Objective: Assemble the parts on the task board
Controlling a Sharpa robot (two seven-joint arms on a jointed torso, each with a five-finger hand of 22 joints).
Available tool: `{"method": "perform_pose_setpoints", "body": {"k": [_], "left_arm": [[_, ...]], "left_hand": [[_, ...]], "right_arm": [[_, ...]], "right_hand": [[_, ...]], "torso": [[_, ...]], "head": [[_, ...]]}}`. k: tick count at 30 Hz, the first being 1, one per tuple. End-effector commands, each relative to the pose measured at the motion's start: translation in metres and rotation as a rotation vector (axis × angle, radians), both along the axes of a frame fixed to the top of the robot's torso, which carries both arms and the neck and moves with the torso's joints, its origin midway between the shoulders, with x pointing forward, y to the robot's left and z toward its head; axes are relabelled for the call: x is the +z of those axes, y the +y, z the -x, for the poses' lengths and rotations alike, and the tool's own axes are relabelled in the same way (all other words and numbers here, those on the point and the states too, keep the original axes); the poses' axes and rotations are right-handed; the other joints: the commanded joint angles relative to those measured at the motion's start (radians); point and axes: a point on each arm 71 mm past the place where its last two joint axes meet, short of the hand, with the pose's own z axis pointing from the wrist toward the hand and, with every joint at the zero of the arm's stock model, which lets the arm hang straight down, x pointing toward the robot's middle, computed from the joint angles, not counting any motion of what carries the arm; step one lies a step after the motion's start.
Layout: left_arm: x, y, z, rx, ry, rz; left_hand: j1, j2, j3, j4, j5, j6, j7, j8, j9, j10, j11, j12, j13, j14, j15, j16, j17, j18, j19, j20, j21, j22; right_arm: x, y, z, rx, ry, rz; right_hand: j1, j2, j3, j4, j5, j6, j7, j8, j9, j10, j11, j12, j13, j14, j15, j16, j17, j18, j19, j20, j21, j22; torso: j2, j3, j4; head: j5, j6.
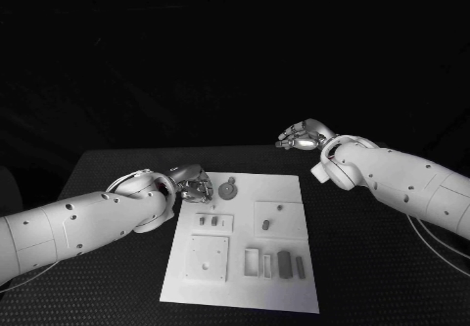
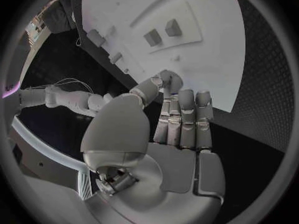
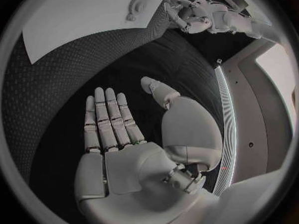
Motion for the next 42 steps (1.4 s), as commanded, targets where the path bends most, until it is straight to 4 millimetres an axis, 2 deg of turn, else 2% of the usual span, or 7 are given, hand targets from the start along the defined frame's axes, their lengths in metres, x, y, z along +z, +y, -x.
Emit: {"method": "perform_pose_setpoints", "body": {"k": [1, 7, 11, 25, 42], "left_arm": [[-0.002, 0.001, 0.0, -0.014, 0.019, -0.018], [-0.008, 0.001, 0.001, -0.014, 0.028, -0.024], [-0.013, 0.0, 0.002, -0.016, 0.037, -0.03], [-0.024, -0.003, 0.002, -0.021, 0.049, -0.041], [-0.024, -0.005, 0.002, -0.01, 0.034, -0.031]], "left_hand": [[-0.004, 0.008, 0.003, 0.0, 0.003, 0.008, -0.002, 0.006, 0.001, 0.008, 0.002, -0.001, 0.002, 0.007, -0.001, 0.002, -0.001, 0.019, 0.005, -0.078, 0.004, 0.015], [-0.004, 0.009, 0.004, 0.0, 0.003, 0.008, -0.002, 0.006, 0.001, 0.009, 0.001, -0.002, 0.002, 0.008, -0.001, 0.002, -0.001, 0.019, 0.005, -0.078, 0.004, 0.015], [-0.004, 0.009, 0.004, 0.0, 0.003, 0.008, -0.002, 0.006, 0.001, 0.009, 0.001, -0.002, 0.002, 0.009, -0.001, 0.003, -0.001, 0.019, 0.005, -0.078, 0.004, 0.015], [-0.004, 0.01, 0.004, 0.0, 0.002, 0.008, -0.002, 0.005, 0.0, 0.01, 0.001, -0.003, 0.002, 0.011, -0.001, 0.003, -0.002, 0.019, 0.006, -0.078, 0.004, 0.015], [-0.004, 0.012, 0.004, 0.0, 0.002, 0.007, -0.002, 0.005, 0.0, 0.01, 0.001, -0.005, 0.001, 0.012, -0.001, 0.004, -0.002, 0.019, 0.008, -0.079, 0.004, 0.014]], "right_arm": [[0.0, 0.002, 0.001, 0.013, 0.002, -0.003], [0.0, 0.002, 0.001, 0.014, 0.002, -0.003], [0.0, 0.002, 0.001, 0.015, 0.002, -0.003], [0.0, 0.003, 0.001, 0.016, 0.002, -0.004], [0.0, 0.003, 0.001, 0.016, 0.002, -0.004]], "right_hand": [[-0.001, 0.0, -0.006, -0.002, 0.004, -0.007, 0.019, 0.004, -0.001, 0.005, 0.0, -0.003, 0.001, -0.007, 0.001, 0.004, -0.002, -0.018, -0.003, -0.001, -0.003, 0.001], [-0.001, 0.0, -0.006, -0.002, 0.005, -0.007, 0.019, 0.004, -0.001, 0.005, -0.001, -0.004, 0.001, -0.007, 0.001, 0.004, -0.002, -0.018, -0.002, -0.001, -0.004, 0.002], [-0.001, 0.0, -0.006, -0.002, 0.005, -0.007, 0.019, 0.004, -0.001, 0.005, -0.001, -0.004, 0.001, -0.007, 0.0, 0.004, -0.002, -0.018, -0.002, -0.001, -0.004, 0.002], [-0.001, 0.0, -0.006, -0.001, 0.005, -0.007, 0.019, 0.005, -0.002, 0.006, -0.001, -0.005, 0.002, -0.007, 0.0, 0.005, -0.003, -0.018, -0.002, -0.001, -0.005, 0.003], [-0.001, 0.0, -0.006, -0.001, 0.005, -0.007, 0.019, 0.005, -0.002, 0.007, -0.001, -0.007, 0.002, -0.008, 0.0, 0.006, -0.004, -0.018, -0.001, -0.002, -0.007, 0.004]], "torso": [[0.0, 0.0009, -0.0012], [0.001, 0.0, -0.0008], [0.0, 0.0015, -0.0015], [0.001, 0.0018, -0.0025], [0.001, 0.0025, -0.0019]], "head": [[0.002, 0.0], [0.002, -0.001], [0.001, -0.003], [0.0, -0.005], [-0.002, -0.004]]}}
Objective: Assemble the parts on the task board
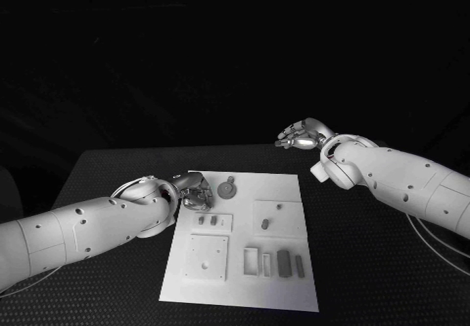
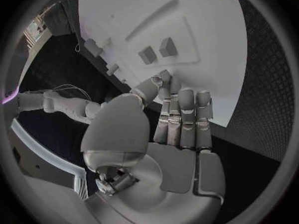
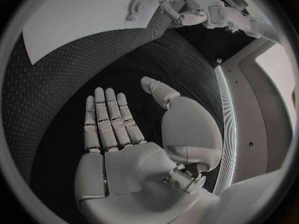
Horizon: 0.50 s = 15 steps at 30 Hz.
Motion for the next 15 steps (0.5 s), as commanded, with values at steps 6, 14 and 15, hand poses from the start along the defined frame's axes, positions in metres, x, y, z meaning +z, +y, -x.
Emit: {"method": "perform_pose_setpoints", "body": {"k": [6, 14, 15], "left_arm": [[-0.001, -0.0042, 0.0002, -0.01, -0.002, 0.0], [-0.0044, -0.0066, -0.0021, -0.01, 0.009, -0.01], [-0.0052, -0.0068, -0.0019, -0.01, 0.01, -0.01]], "left_hand": [[-0.001, 0.008, 0.004, -0.001, 0.006, 0.005, 0.0, 0.006, 0.0, 0.007, -0.002, -0.002, 0.002, 0.006, -0.001, 0.004, -0.002, 0.019, 0.008, -0.079, 0.004, 0.015], [-0.001, 0.009, 0.004, -0.001, 0.007, 0.005, 0.0, 0.005, 0.0, 0.008, -0.002, -0.003, 0.002, 0.006, -0.001, 0.004, -0.002, 0.019, 0.009, -0.079, 0.004, 0.015], [-0.001, 0.009, 0.004, -0.001, 0.007, 0.005, 0.0, 0.005, 0.0, 0.007, -0.002, -0.003, 0.002, 0.006, -0.001, 0.004, -0.002, 0.019, 0.009, -0.079, 0.004, 0.015]], "right_arm": [[-0.0002, 0.0027, 0.0004, 0.015, 0.003, -0.003], [-0.0002, 0.0033, 0.0002, 0.016, 0.003, -0.003], [-0.0002, 0.0034, 0.0002, 0.016, 0.003, -0.003]], "right_hand": [[-0.001, 0.0, -0.006, -0.001, 0.005, -0.007, 0.019, 0.006, -0.001, 0.007, -0.001, -0.007, 0.002, -0.008, 0.0, 0.006, -0.002, -0.018, -0.001, -0.002, -0.007, 0.002], [-0.001, 0.001, -0.006, -0.001, 0.005, -0.007, 0.019, 0.006, -0.001, 0.008, -0.001, -0.008, 0.002, -0.008, 0.0, 0.006, -0.002, -0.018, -0.001, -0.002, -0.008, 0.003], [-0.001, 0.001, -0.006, -0.001, 0.005, -0.007, 0.019, 0.006, -0.001, 0.008, -0.001, -0.008, 0.002, -0.008, 0.0, 0.006, -0.002, -0.018, -0.001, -0.002, -0.008, 0.003]], "torso": [[0.0, -0.0001, -0.0002], [0.0, 0.0002, -0.0005], [0.0, 0.0001, -0.0006]], "head": [[-0.001, 0.002], [-0.003, 0.003], [-0.003, 0.003]]}}
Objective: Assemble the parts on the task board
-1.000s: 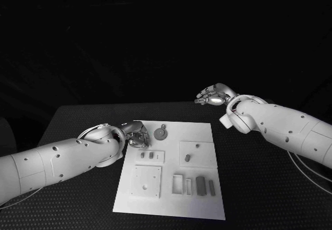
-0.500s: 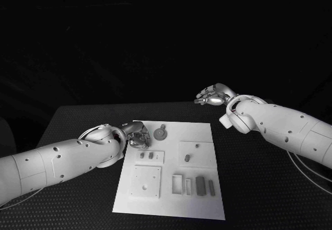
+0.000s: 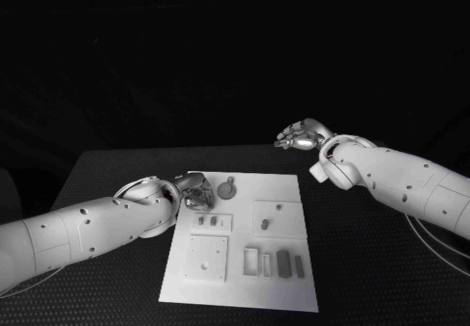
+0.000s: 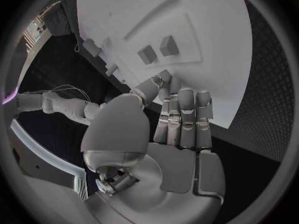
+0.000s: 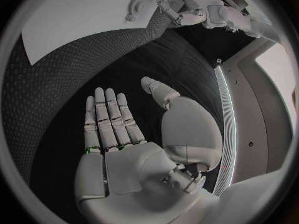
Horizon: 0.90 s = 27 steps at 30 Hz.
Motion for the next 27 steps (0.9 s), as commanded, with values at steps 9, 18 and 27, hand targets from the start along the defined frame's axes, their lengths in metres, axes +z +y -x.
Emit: {"method": "perform_pose_setpoints", "body": {"k": [9, 18, 27], "left_arm": [[-0.007, -0.002, 0.002, -0.011, 0.026, -0.027], [-0.01, -0.002, 0.003, -0.02, 0.035, -0.068], [-0.017, -0.002, 0.005, -0.027, 0.044, -0.08]], "left_hand": [[-0.001, 0.01, 0.005, -0.001, 0.007, 0.005, 0.0, 0.003, 0.003, 0.007, -0.002, -0.005, -0.002, 0.004, -0.003, 0.003, -0.002, 0.019, 0.009, -0.079, 0.003, 0.015], [0.001, 0.01, 0.006, -0.002, 0.008, 0.005, 0.0, 0.003, 0.003, 0.007, -0.002, -0.006, -0.002, 0.003, -0.003, 0.002, -0.002, 0.019, 0.008, -0.079, 0.003, 0.015], [0.001, 0.01, 0.006, -0.002, 0.007, 0.006, 0.0, 0.003, 0.002, 0.008, -0.002, -0.006, -0.002, 0.003, -0.003, 0.002, -0.002, 0.019, 0.009, -0.079, 0.004, 0.015]], "right_arm": [[0.0, 0.002, 0.0, 0.014, 0.002, -0.003], [0.0, 0.002, 0.0, 0.013, 0.002, -0.002], [0.0, 0.002, 0.0, 0.014, 0.003, -0.003]], "right_hand": [[-0.001, 0.001, -0.007, -0.001, 0.005, -0.008, 0.019, 0.006, -0.001, 0.008, -0.001, -0.005, 0.002, -0.008, 0.0, 0.007, -0.002, -0.018, 0.0, -0.002, -0.005, 0.003], [-0.001, 0.001, -0.007, -0.001, 0.005, -0.008, 0.019, 0.006, -0.002, 0.008, -0.001, -0.006, 0.002, -0.008, 0.0, 0.007, -0.002, -0.018, 0.0, -0.002, -0.006, 0.003], [-0.001, 0.001, -0.007, -0.001, 0.005, -0.008, 0.019, 0.007, -0.002, 0.009, -0.001, -0.006, 0.002, -0.008, 0.0, 0.007, -0.003, -0.018, 0.0, -0.002, -0.007, 0.004]], "torso": [[0.0, 0.0004, 0.0003], [0.0, -0.0002, 0.0008], [0.0, -0.0007, 0.0]], "head": [[-0.004, -0.002], [-0.004, -0.002], [-0.004, -0.003]]}}
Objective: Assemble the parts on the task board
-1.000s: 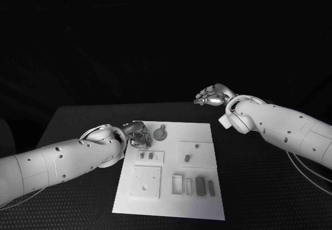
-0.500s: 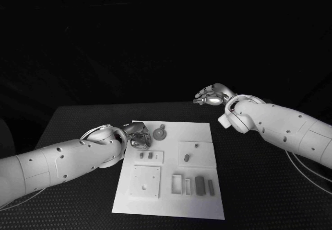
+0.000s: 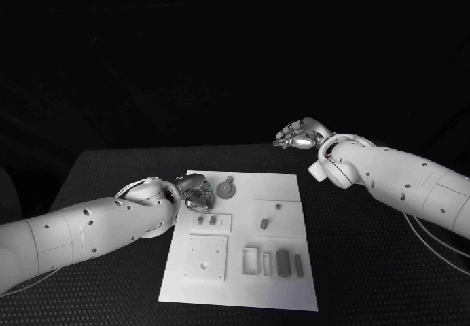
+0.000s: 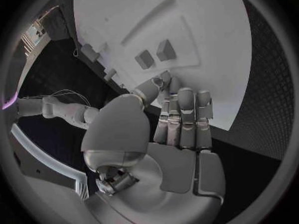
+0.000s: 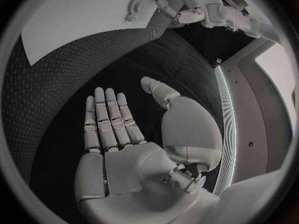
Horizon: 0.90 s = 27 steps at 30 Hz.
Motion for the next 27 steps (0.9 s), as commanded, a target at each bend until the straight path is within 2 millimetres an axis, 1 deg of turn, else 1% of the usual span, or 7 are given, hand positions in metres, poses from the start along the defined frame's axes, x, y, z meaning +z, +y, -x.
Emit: {"method": "perform_pose_setpoints", "body": {"k": [1, 7, 15, 18, 21, 23, 27], "left_arm": [[-0.0125, 0.0016, 0.006, -0.01, 0.045, -0.04], [-0.0118, 0.003, 0.0065, -0.004, 0.037, -0.021], [-0.0107, 0.0043, 0.0059, 0.011, 0.029, 0.002], [-0.0104, 0.005, 0.0057, 0.015, 0.026, 0.006], [-0.0104, 0.0064, 0.0054, 0.02, 0.027, 0.007], [-0.0103, 0.0078, 0.0053, 0.025, 0.026, 0.009], [-0.0106, 0.0102, 0.0041, 0.034, 0.026, 0.007]], "left_hand": [[0.003, 0.009, 0.007, -0.001, 0.003, 0.007, 0.002, 0.006, 0.0, 0.008, -0.002, -0.007, -0.001, 0.003, -0.003, 0.002, -0.002, 0.019, 0.009, -0.079, 0.004, 0.014], [0.001, 0.008, 0.006, 0.0, 0.003, 0.007, 0.002, 0.005, -0.001, 0.009, -0.002, -0.007, -0.001, 0.003, -0.003, 0.002, -0.002, 0.018, 0.009, -0.079, 0.004, 0.015], [-0.002, 0.004, 0.004, 0.001, -0.002, -0.005, 0.007, 0.0, -0.004, 0.0, 0.001, -0.016, -0.003, 0.003, 0.0, 0.004, -0.002, 0.017, 0.008, -0.078, 0.003, 0.015], [0.001, -0.003, 0.004, 0.001, -0.005, -0.029, 0.016, -0.012, -0.01, -0.003, 0.003, -0.022, -0.004, 0.002, 0.002, 0.004, -0.003, 0.018, 0.008, -0.077, 0.003, 0.015], [0.005, -0.011, 0.003, 0.0, -0.006, -0.042, 0.018, -0.018, -0.013, -0.006, 0.005, -0.026, -0.004, 0.0, 0.003, 0.004, -0.004, 0.018, 0.007, -0.076, 0.002, 0.015], [0.006, -0.019, 0.002, 0.001, -0.006, -0.067, 0.016, -0.03, -0.02, -0.012, 0.008, -0.032, -0.005, -0.003, 0.006, 0.004, -0.004, 0.017, 0.006, -0.073, 0.002, 0.016], [0.006, -0.034, 0.0, 0.001, 0.001, -0.108, 0.013, -0.048, -0.029, -0.044, 0.022, -0.051, -0.013, -0.016, 0.02, 0.001, -0.007, 0.018, -0.004, -0.063, -0.001, 0.017]], "right_arm": [[-0.0002, 0.0008, 0.0002, 0.012, 0.002, -0.002], [-0.0003, -0.0003, 0.0002, 0.01, 0.004, -0.001], [-0.0003, -0.0006, 0.0002, 0.01, 0.004, -0.001], [-0.0003, -0.0011, 0.0002, 0.008, 0.004, -0.001], [-0.0003, -0.0013, 0.0003, 0.008, 0.004, 0.0], [-0.0004, -0.0021, 0.0003, 0.008, 0.006, 0.0], [-0.0004, -0.0043, 0.0004, 0.004, 0.006, 0.001]], "right_hand": [[-0.001, 0.001, -0.007, -0.001, 0.005, -0.008, 0.019, 0.007, -0.001, 0.009, -0.001, -0.006, 0.002, -0.008, 0.0, 0.003, -0.001, -0.018, 0.0, -0.002, -0.007, 0.002], [-0.001, 0.001, -0.007, -0.001, 0.005, -0.008, 0.019, 0.007, -0.001, 0.009, -0.001, -0.007, 0.002, -0.008, 0.0, 0.004, -0.001, -0.018, 0.0, -0.002, -0.007, 0.002], [-0.001, 0.001, -0.007, -0.001, 0.005, -0.008, 0.019, 0.007, -0.001, 0.009, -0.001, -0.008, 0.002, -0.008, 0.0, 0.004, -0.002, -0.018, 0.001, -0.002, -0.008, 0.003], [-0.001, 0.001, -0.007, -0.001, 0.005, -0.008, 0.019, 0.007, -0.001, 0.009, -0.001, -0.008, 0.002, -0.008, 0.0, 0.004, -0.002, -0.018, 0.001, -0.002, -0.008, 0.003], [-0.001, 0.001, -0.007, -0.001, 0.005, -0.008, 0.019, 0.007, -0.001, 0.009, -0.001, -0.008, 0.002, -0.009, 0.0, 0.004, -0.002, -0.018, 0.001, -0.002, -0.009, 0.003], [-0.001, 0.0, -0.008, -0.001, 0.005, -0.008, 0.019, 0.007, -0.001, 0.009, -0.001, -0.009, 0.002, -0.009, 0.0, 0.004, -0.002, -0.019, 0.0, -0.002, -0.009, 0.003], [-0.001, 0.0, -0.008, -0.001, 0.005, -0.009, 0.019, 0.007, -0.002, 0.009, -0.001, -0.009, 0.002, -0.009, 0.001, 0.004, -0.003, -0.019, 0.0, -0.002, -0.01, 0.004]], "torso": [[0.0, -0.0007, -0.0009], [-0.001, -0.0004, 0.0014], [-0.001, -0.0007, 0.0004], [-0.001, -0.0006, 0.0001], [-0.001, -0.0008, 0.0006], [-0.001, -0.0006, 0.0008], [-0.001, -0.0007, 0.0022]], "head": [[0.0, 0.0], [-0.001, -0.002], [-0.002, 0.0], [-0.002, 0.001], [-0.003, 0.001], [-0.003, 0.001], [-0.004, 0.001]]}}
